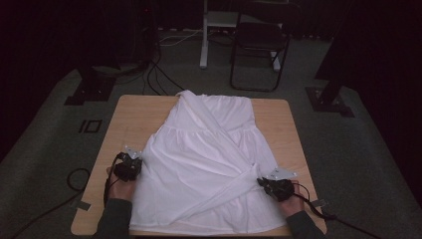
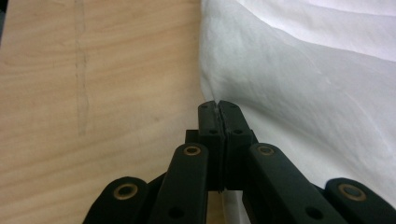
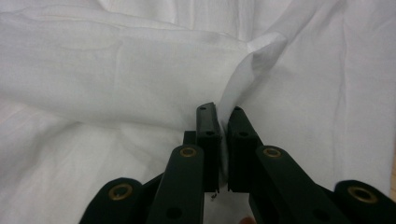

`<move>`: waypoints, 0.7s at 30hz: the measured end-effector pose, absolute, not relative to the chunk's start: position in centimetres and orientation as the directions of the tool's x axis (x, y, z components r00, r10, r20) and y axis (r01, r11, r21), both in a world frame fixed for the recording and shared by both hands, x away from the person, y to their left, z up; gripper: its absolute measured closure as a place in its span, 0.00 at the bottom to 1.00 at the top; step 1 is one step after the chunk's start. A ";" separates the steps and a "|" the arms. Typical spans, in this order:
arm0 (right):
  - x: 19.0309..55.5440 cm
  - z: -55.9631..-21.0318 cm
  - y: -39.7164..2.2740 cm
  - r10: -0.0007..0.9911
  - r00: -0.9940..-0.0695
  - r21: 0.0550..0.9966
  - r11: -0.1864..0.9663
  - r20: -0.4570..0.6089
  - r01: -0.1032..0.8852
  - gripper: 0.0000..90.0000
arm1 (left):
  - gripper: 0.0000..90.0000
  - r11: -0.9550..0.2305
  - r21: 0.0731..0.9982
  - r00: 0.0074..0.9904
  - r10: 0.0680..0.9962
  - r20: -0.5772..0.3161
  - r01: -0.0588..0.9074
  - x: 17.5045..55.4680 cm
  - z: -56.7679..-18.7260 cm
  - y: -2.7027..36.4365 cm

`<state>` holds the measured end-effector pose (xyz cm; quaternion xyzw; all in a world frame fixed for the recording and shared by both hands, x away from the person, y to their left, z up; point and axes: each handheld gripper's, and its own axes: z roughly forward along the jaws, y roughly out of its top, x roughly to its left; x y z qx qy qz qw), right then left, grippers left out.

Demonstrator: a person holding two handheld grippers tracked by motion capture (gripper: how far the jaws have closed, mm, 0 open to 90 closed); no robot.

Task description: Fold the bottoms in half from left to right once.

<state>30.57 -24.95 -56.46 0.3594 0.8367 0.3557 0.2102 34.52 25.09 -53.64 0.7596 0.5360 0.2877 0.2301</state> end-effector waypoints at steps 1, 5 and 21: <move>30.6 -56.5 -25.0 0.751 -0.653 0.746 0.489 -0.096 0.452 0.95 | 0.99 -0.323 0.659 0.268 0.945 0.187 0.679 34.1 -53.8 25.0; 29.9 -56.0 -25.4 0.754 -0.650 0.763 0.473 -0.094 0.440 0.95 | 0.99 -0.296 0.698 0.291 0.948 0.130 0.652 32.8 -53.6 24.9; 22.6 -51.2 -29.7 0.843 -0.503 0.885 0.367 -0.188 0.285 0.98 | 0.90 -0.338 0.772 0.398 0.909 0.120 0.539 29.3 -49.3 21.7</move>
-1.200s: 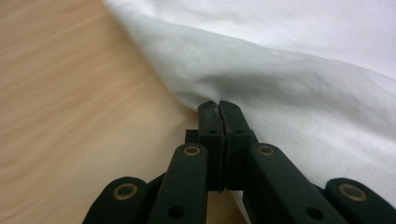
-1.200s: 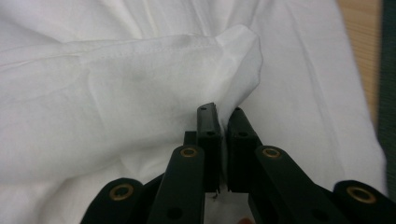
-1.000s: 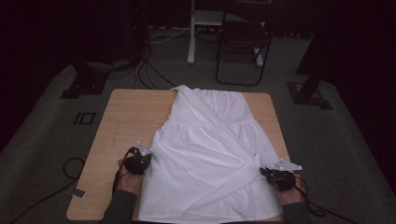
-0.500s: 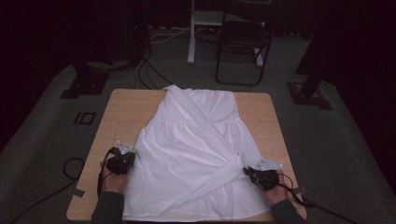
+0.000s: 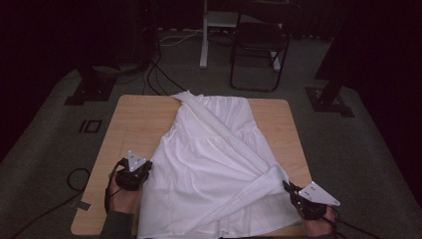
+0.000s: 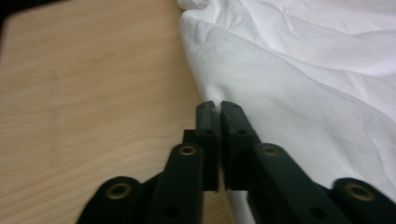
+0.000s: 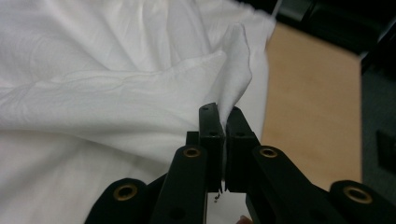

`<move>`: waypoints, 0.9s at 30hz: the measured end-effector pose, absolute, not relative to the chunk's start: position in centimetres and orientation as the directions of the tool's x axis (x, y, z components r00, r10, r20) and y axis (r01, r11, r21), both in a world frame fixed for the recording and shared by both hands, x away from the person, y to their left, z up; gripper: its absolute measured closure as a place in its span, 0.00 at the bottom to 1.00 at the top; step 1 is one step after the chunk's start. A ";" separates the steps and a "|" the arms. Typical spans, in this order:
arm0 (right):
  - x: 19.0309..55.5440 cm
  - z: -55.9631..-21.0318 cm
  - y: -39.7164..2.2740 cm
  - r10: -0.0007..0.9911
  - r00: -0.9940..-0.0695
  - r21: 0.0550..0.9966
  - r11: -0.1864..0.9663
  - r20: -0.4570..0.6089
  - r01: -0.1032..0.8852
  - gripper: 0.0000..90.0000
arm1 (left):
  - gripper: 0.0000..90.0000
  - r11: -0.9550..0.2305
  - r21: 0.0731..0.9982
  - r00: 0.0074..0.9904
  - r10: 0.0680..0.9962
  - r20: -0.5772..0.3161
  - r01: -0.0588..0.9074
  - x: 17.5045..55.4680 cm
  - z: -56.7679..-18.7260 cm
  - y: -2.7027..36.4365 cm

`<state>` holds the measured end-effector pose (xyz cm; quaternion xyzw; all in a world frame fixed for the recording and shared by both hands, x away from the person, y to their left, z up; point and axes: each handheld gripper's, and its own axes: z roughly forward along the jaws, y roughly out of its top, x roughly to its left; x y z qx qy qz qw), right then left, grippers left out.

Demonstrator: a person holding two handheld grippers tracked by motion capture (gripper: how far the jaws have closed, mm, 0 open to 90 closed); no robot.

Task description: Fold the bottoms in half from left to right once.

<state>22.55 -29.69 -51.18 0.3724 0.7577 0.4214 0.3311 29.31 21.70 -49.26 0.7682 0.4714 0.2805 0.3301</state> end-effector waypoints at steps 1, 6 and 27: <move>22.5 -51.9 -30.0 0.842 -0.509 0.876 0.372 -0.178 0.308 0.98 | 0.90 -0.343 0.748 0.420 0.903 0.096 0.568 29.7 -50.6 21.3; 23.6 -54.6 -30.5 0.827 -0.553 0.821 0.386 -0.106 0.420 0.68 | 0.70 -0.343 0.743 0.429 0.900 0.083 0.575 30.2 -51.8 21.0; 29.8 -54.9 -29.5 0.802 -0.597 0.767 0.377 0.009 0.519 0.97 | 0.63 -0.347 0.733 0.430 0.899 0.082 0.585 31.4 -52.7 20.6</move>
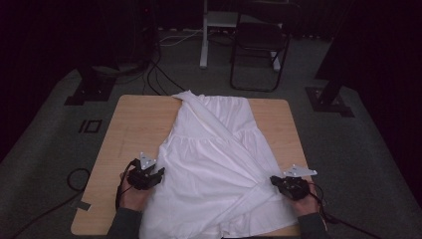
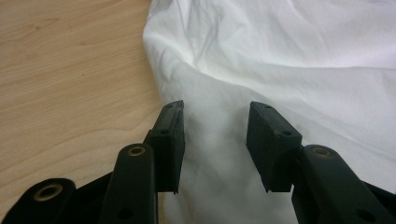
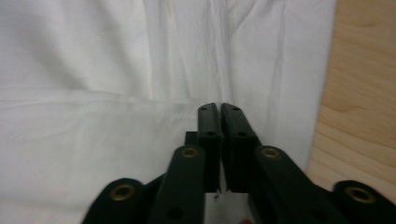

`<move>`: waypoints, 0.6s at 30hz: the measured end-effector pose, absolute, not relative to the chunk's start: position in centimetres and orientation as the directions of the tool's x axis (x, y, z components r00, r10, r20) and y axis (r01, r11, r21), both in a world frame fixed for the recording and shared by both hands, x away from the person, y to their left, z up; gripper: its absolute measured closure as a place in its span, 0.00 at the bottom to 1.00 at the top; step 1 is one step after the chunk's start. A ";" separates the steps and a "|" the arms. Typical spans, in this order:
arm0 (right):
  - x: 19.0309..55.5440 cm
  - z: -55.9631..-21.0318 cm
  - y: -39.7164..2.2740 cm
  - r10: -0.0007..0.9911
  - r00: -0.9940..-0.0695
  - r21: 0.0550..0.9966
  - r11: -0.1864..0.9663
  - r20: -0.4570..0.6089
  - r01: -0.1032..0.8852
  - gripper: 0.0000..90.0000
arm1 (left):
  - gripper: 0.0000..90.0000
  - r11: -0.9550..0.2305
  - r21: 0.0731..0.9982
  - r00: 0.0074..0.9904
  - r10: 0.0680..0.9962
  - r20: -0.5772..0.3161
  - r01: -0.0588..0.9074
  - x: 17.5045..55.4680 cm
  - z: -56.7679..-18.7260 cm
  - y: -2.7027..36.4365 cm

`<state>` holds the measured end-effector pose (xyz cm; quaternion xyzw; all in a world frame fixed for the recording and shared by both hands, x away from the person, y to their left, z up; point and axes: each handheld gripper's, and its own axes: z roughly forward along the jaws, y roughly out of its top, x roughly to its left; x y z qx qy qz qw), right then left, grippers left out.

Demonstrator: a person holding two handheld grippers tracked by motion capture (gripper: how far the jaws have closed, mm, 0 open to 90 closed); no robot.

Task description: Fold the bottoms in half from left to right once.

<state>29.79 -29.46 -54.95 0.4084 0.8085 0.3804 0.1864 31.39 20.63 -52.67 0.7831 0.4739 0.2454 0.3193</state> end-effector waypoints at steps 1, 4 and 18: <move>29.2 -54.7 -29.7 0.803 -0.597 0.779 0.370 0.005 0.505 0.98 | 0.63 -0.345 0.734 0.430 0.899 0.080 0.585 31.4 -52.7 20.7; 27.2 -53.8 -30.8 0.807 -0.591 0.802 0.354 -0.002 0.481 0.98 | 0.63 -0.341 0.735 0.427 0.901 0.078 0.586 31.3 -52.7 20.8; 20.5 -53.7 -36.4 0.857 -0.515 0.845 0.267 0.013 0.464 0.76 | 0.62 -0.353 0.731 0.429 0.899 0.091 0.585 31.5 -52.8 20.6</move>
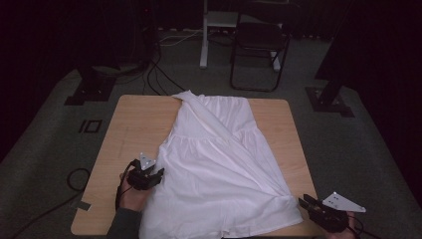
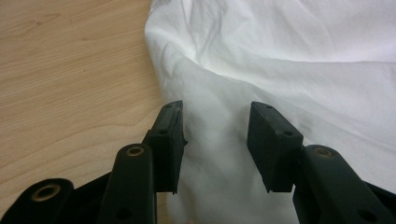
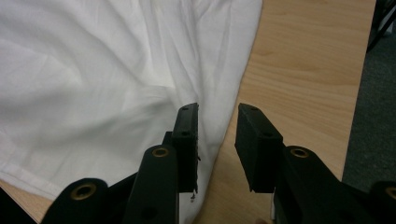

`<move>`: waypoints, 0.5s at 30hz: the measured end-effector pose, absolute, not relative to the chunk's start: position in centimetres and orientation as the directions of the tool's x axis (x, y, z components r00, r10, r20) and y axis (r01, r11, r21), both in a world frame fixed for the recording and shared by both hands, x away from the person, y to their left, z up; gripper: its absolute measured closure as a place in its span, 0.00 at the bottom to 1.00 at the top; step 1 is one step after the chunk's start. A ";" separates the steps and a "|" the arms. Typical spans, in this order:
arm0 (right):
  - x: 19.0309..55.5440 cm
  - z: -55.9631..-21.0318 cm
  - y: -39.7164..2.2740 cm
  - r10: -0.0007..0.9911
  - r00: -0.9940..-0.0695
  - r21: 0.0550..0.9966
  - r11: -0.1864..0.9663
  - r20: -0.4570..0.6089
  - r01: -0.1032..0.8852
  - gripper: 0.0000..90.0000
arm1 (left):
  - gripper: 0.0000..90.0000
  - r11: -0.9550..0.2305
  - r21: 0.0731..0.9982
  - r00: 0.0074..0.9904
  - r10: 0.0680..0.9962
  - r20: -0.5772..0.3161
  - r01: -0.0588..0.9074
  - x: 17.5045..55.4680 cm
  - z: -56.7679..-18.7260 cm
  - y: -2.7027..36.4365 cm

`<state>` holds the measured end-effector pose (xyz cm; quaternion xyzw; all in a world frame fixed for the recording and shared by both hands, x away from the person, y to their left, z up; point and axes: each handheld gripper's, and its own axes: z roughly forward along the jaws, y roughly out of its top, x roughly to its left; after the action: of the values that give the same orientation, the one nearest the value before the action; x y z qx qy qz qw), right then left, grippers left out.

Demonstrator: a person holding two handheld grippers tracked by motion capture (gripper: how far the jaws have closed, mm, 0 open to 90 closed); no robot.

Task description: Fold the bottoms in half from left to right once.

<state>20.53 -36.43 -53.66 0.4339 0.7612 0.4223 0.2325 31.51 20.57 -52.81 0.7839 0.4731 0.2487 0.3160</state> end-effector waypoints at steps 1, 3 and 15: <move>20.6 -53.5 -36.5 0.856 -0.517 0.849 0.264 0.013 0.457 0.74 | 0.62 -0.353 0.732 0.429 0.899 0.092 0.583 31.5 -52.8 20.5; 20.8 -53.3 -36.4 0.856 -0.517 0.854 0.260 0.012 0.450 0.73 | 0.62 -0.355 0.733 0.430 0.898 0.095 0.580 31.6 -52.8 20.5; 26.7 -53.7 -31.5 0.812 -0.584 0.848 0.300 0.013 0.436 0.68 | 0.59 -0.352 0.735 0.427 0.899 0.094 0.580 31.8 -52.8 20.7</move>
<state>26.75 -31.48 -53.68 0.4016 0.7768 0.4343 0.2160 31.84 20.67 -52.79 0.7827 0.4724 0.2515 0.3177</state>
